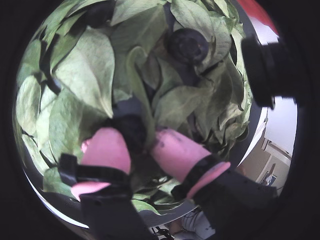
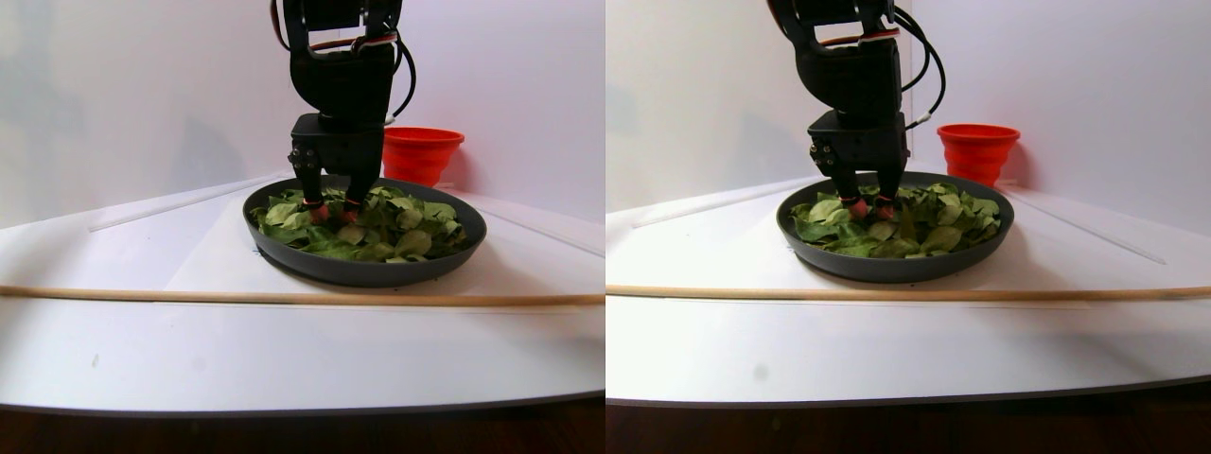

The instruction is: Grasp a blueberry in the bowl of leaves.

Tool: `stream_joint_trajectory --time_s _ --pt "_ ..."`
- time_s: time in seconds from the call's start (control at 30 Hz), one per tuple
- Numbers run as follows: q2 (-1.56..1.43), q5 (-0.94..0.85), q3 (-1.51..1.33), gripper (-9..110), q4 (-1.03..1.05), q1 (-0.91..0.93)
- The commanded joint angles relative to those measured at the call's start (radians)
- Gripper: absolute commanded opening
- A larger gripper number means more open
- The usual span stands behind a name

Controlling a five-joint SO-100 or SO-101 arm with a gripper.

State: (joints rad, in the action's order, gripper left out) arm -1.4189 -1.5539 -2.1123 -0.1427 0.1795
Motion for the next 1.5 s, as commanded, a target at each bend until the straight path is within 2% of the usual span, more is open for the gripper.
stream_joint_trajectory --time_s 0.0,0.3,0.6,1.47 --pt "-0.063 -0.011 -0.006 9 0.011 -0.003" --pt "-0.084 -0.025 -0.002 8 0.025 -0.005" --pt "-0.028 -0.015 0.002 15 -0.017 -0.006" --pt "0.003 -0.025 -0.008 10 -0.052 -0.006"
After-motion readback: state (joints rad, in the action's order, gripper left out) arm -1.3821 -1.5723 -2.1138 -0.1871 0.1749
